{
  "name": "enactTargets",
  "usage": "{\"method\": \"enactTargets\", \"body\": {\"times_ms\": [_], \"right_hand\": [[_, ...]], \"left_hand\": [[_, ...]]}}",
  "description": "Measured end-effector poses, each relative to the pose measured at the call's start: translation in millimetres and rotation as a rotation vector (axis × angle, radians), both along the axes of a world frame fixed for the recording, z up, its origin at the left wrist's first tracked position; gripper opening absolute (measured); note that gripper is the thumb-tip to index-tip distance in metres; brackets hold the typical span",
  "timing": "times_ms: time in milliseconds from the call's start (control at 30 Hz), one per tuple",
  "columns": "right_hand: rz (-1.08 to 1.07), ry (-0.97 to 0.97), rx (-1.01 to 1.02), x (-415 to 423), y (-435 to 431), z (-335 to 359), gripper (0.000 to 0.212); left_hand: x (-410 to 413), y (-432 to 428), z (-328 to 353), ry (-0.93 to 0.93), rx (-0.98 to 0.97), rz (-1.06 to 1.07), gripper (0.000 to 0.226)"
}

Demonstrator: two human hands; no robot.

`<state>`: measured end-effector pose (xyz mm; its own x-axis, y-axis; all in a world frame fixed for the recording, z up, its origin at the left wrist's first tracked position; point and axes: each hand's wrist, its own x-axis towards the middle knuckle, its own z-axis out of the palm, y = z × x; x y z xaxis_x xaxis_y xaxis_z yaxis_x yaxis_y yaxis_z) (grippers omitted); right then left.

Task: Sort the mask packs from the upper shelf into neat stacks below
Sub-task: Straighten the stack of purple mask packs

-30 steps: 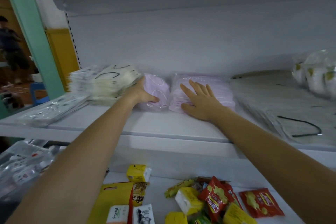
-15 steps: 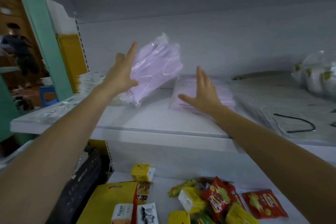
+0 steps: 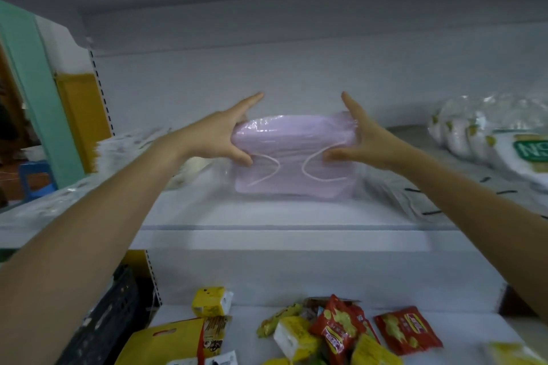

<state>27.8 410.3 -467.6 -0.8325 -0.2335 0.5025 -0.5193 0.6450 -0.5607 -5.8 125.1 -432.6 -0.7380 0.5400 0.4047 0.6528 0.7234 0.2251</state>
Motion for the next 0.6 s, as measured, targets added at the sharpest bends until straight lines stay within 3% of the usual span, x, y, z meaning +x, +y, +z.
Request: {"method": "enactTargets", "body": {"times_ms": [100, 267, 367, 500, 600], "right_hand": [[0.009, -0.115, 0.110, 1.8, 10.1, -15.2, 0.104], [0.013, -0.128, 0.095, -1.2, 12.9, -21.3, 0.096], [-0.014, -0.151, 0.074, -3.5, 9.7, -24.3, 0.087], [-0.040, -0.094, -0.054, -4.4, 1.5, -17.8, 0.074], [0.020, -0.236, -0.210, 1.8, 6.5, -2.9, 0.040]], "left_hand": [[-14.9, -1.7, -23.9, -0.110, 0.074, 0.004, 0.121], [-16.1, -17.2, -54.3, -0.304, 0.538, 0.015, 0.136], [-14.1, -15.8, -75.5, -0.401, 0.627, 0.009, 0.106], [-14.7, -8.0, -73.4, -0.373, 0.656, 0.005, 0.068], [-14.9, -3.2, -55.2, -0.370, 0.744, -0.025, 0.034]]}}
